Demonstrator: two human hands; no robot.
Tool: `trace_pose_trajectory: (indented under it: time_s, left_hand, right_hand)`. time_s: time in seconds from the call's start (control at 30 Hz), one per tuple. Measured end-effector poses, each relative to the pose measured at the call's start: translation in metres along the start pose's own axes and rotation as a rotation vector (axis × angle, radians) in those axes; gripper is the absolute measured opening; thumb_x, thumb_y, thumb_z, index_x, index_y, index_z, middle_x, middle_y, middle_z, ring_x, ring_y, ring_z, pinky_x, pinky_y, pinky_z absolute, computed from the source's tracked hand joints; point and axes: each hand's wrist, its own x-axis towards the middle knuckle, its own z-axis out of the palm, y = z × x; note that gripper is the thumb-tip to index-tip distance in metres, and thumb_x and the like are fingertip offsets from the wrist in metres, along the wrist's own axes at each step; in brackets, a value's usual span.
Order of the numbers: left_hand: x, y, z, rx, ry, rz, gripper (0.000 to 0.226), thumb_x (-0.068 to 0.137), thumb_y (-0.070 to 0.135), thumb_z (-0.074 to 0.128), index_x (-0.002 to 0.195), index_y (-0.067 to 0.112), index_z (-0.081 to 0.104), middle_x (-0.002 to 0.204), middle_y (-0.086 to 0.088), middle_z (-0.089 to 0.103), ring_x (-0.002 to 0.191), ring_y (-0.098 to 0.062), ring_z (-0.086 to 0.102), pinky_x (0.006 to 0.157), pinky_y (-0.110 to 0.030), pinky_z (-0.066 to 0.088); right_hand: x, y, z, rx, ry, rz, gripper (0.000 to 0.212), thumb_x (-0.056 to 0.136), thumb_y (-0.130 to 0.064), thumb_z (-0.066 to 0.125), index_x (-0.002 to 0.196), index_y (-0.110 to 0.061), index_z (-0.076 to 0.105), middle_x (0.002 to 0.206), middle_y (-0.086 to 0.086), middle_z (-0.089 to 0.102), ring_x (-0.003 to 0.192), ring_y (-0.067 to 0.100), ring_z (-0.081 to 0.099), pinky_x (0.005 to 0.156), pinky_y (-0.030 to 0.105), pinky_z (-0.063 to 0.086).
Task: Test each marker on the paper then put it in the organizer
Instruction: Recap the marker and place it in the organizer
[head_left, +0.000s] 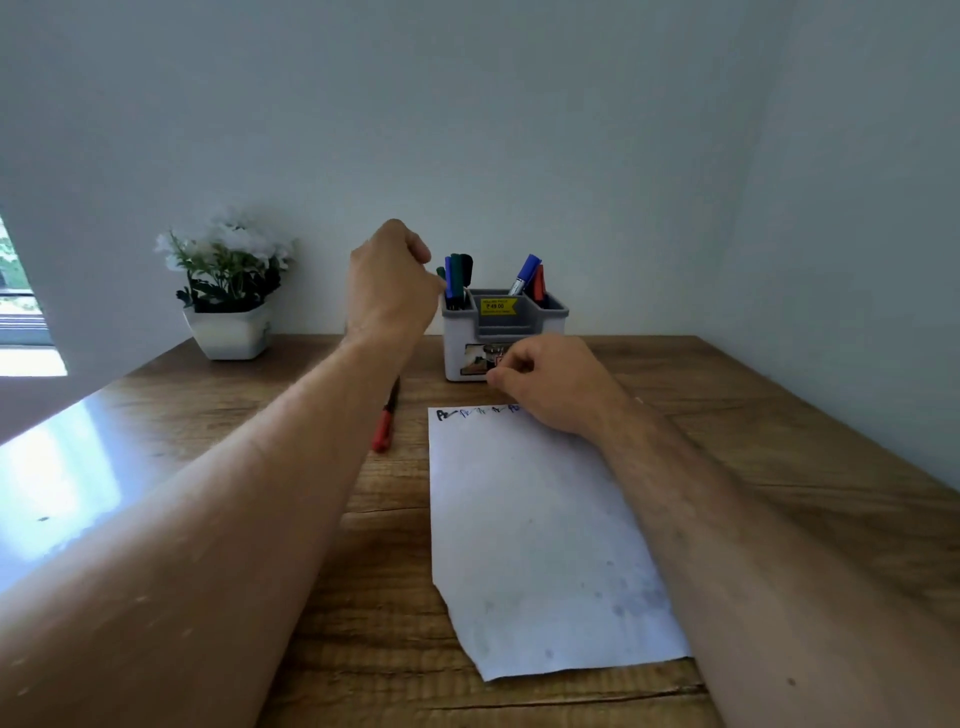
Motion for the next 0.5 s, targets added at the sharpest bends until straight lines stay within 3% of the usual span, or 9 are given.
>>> trace_pose_trajectory:
  time_s: [0.07,0.17,0.2,0.3,0.37,0.43,0.5]
  left_hand:
    - [-0.002,0.003,-0.010,0.161,-0.132,-0.069,0.024,0.079,0.013,0.081,0.084,0.015,0.058,0.093,-0.002,0.068,0.080,-0.016,0.066,0.067,-0.026,0.053]
    - [-0.014,0.001,-0.018,0.579,-0.349,-0.107,0.030,0.081,0.023,0.080,0.077,0.007,0.055,0.079,-0.006,0.063,0.063,-0.017,0.059,0.049,-0.028,0.047]
    - [-0.019,0.000,-0.018,0.627,-0.414,-0.142,0.030,0.078,0.023,0.082,0.078,0.006,0.057,0.077,-0.007,0.064,0.065,-0.019,0.062,0.051,-0.031,0.051]
    - [-0.027,-0.005,-0.017,0.645,-0.530,-0.247,0.029,0.069,0.016,0.087,0.087,0.006,0.066,0.083,-0.010,0.070,0.080,-0.026,0.071,0.077,-0.039,0.061]
    - [-0.030,-0.005,-0.016,0.688,-0.560,-0.251,0.026,0.069,0.015,0.085,0.084,0.008,0.066,0.083,-0.010,0.069,0.081,-0.027,0.070,0.080,-0.039,0.060]
    - [-0.032,-0.003,-0.015,0.749,-0.547,-0.193,0.021,0.076,0.018,0.080,0.078,0.010,0.061,0.078,-0.007,0.065,0.073,-0.024,0.064,0.068,-0.035,0.057]
    - [-0.033,-0.001,-0.013,0.819,-0.506,-0.118,0.025,0.083,0.021,0.074,0.073,0.012,0.052,0.073,-0.005,0.057,0.063,-0.020,0.054,0.050,-0.031,0.042]
  right_hand:
    - [-0.001,0.000,-0.001,0.002,0.013,0.006,0.019,0.094,-0.037,0.063,0.085,-0.022,0.070,0.080,-0.009,0.066,0.075,0.003,0.059,0.069,0.024,0.047]
    - [-0.002,0.000,-0.001,-0.014,0.008,0.014,0.018,0.094,-0.038,0.062,0.088,-0.023,0.070,0.082,-0.009,0.066,0.077,0.003,0.060,0.076,0.029,0.052]
    - [-0.003,-0.001,-0.001,-0.017,0.005,0.010,0.019,0.094,-0.038,0.062,0.089,-0.023,0.070,0.082,-0.010,0.066,0.077,0.003,0.060,0.077,0.030,0.052]
    - [-0.004,-0.002,-0.003,-0.021,-0.004,-0.009,0.020,0.095,-0.037,0.061,0.092,-0.020,0.071,0.085,-0.008,0.067,0.078,0.002,0.059,0.076,0.029,0.050]
    - [-0.005,-0.002,-0.004,-0.028,0.002,-0.023,0.021,0.095,-0.037,0.061,0.093,-0.019,0.072,0.087,-0.006,0.068,0.078,0.001,0.058,0.072,0.026,0.046]
    - [-0.004,-0.001,-0.004,-0.031,0.008,-0.027,0.021,0.095,-0.037,0.062,0.093,-0.019,0.072,0.086,-0.006,0.068,0.077,0.001,0.058,0.071,0.026,0.046]
    - [-0.003,0.000,-0.002,-0.033,0.008,-0.028,0.020,0.094,-0.037,0.062,0.092,-0.020,0.072,0.086,-0.006,0.067,0.077,0.001,0.058,0.072,0.025,0.047]
